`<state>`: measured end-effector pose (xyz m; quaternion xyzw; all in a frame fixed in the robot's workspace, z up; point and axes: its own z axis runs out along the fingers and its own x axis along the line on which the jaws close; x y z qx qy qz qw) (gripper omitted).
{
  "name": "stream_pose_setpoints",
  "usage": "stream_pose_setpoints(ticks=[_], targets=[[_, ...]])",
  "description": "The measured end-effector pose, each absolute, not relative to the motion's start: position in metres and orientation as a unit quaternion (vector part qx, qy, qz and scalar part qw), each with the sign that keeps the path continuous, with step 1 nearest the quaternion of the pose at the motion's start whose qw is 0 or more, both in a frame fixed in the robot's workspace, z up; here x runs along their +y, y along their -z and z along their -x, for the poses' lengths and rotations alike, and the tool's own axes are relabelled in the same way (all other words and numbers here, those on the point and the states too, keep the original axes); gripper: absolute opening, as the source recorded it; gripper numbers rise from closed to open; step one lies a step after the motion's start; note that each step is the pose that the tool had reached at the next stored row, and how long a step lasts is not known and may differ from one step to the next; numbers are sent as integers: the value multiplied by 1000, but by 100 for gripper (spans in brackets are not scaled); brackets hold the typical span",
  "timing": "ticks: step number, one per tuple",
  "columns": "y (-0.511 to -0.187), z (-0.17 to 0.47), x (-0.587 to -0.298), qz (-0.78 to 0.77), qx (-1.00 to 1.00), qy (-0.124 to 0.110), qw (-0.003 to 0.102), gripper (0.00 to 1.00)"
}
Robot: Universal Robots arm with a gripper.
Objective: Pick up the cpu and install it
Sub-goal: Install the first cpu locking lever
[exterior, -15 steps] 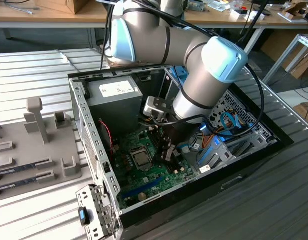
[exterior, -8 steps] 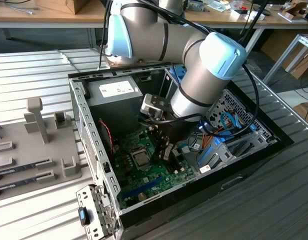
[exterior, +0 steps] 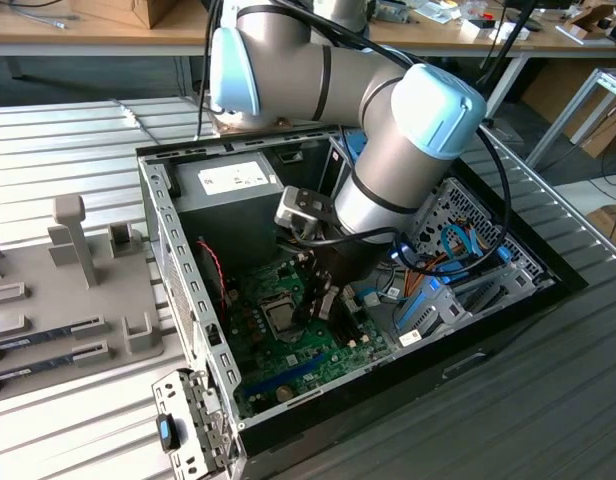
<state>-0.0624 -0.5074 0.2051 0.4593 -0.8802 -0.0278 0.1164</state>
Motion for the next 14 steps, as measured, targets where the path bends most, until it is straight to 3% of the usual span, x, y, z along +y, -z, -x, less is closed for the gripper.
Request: stream_pose_setpoints(ticks=[14], targets=[[-206, 66, -509, -460, -880, 31, 116, 11]])
